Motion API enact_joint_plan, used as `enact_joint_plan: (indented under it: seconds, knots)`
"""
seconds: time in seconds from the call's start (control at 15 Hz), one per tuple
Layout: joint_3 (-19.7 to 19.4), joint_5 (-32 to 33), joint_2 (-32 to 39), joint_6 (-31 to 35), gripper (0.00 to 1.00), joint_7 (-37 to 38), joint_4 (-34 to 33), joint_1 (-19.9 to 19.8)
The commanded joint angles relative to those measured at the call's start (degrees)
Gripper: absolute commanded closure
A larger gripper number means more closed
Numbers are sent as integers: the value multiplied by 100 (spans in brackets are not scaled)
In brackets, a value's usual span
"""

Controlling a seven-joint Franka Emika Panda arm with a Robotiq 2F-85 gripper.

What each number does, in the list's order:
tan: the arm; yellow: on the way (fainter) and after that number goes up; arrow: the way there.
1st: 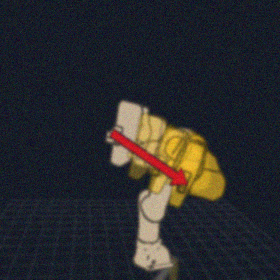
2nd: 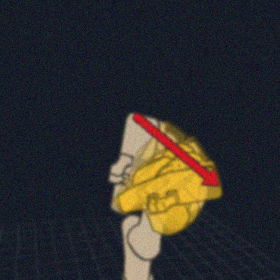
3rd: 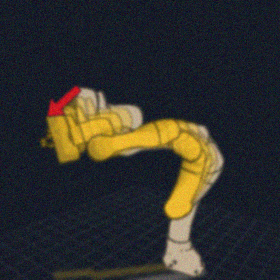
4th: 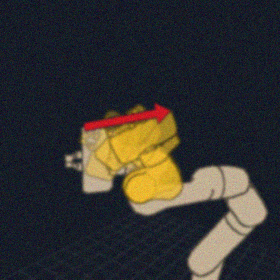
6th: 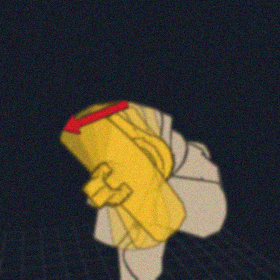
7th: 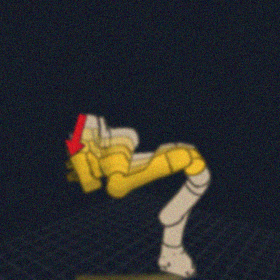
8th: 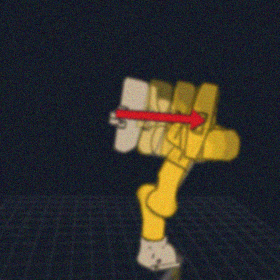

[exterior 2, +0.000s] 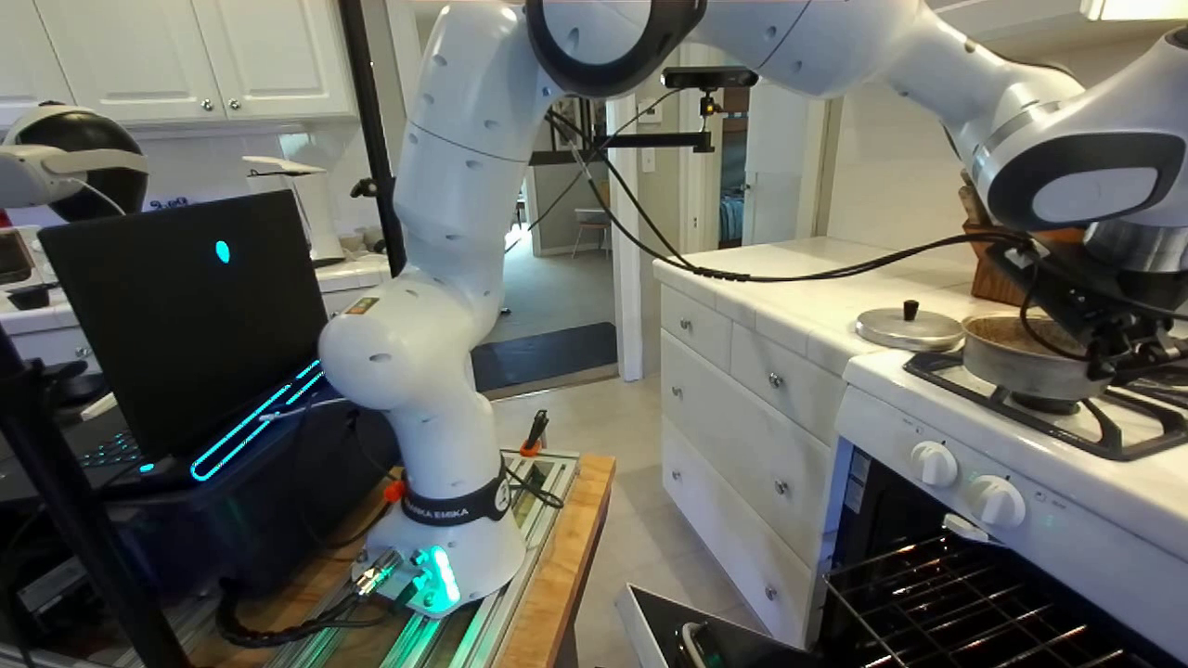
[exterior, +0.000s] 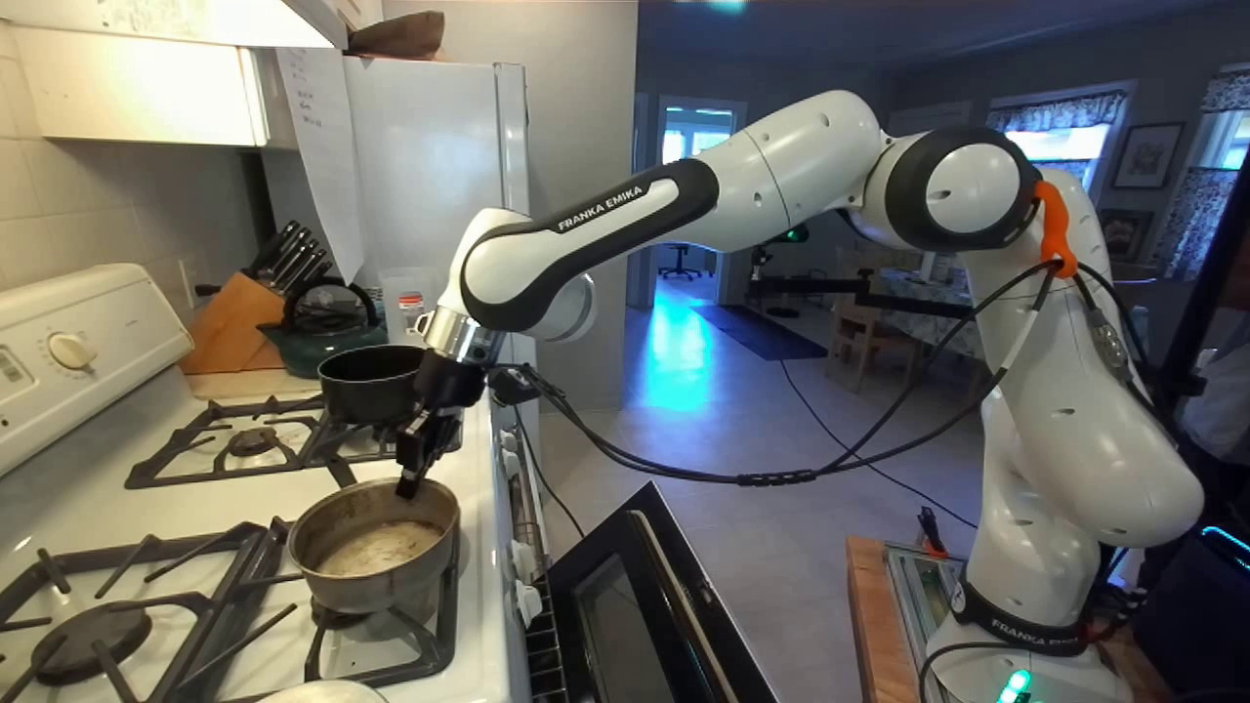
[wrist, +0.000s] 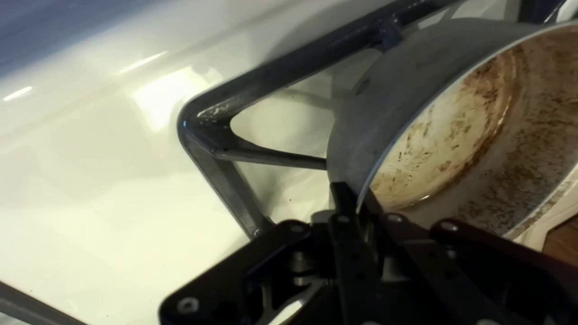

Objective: Remove the silver pan from the oven and put it on the bottom left stove plate

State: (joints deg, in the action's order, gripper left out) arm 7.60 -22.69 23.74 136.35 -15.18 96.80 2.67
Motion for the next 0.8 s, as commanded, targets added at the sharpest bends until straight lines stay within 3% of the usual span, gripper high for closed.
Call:
enact_joint_plan:
  seconds: [0.0,0.07,0.73]
  knots:
    - [42,254,154,-107,85,353,-274,21]
    - [44,274,151,-97,66,390,-273,26]
    - [119,165,-331,-31,0,547,176,19]
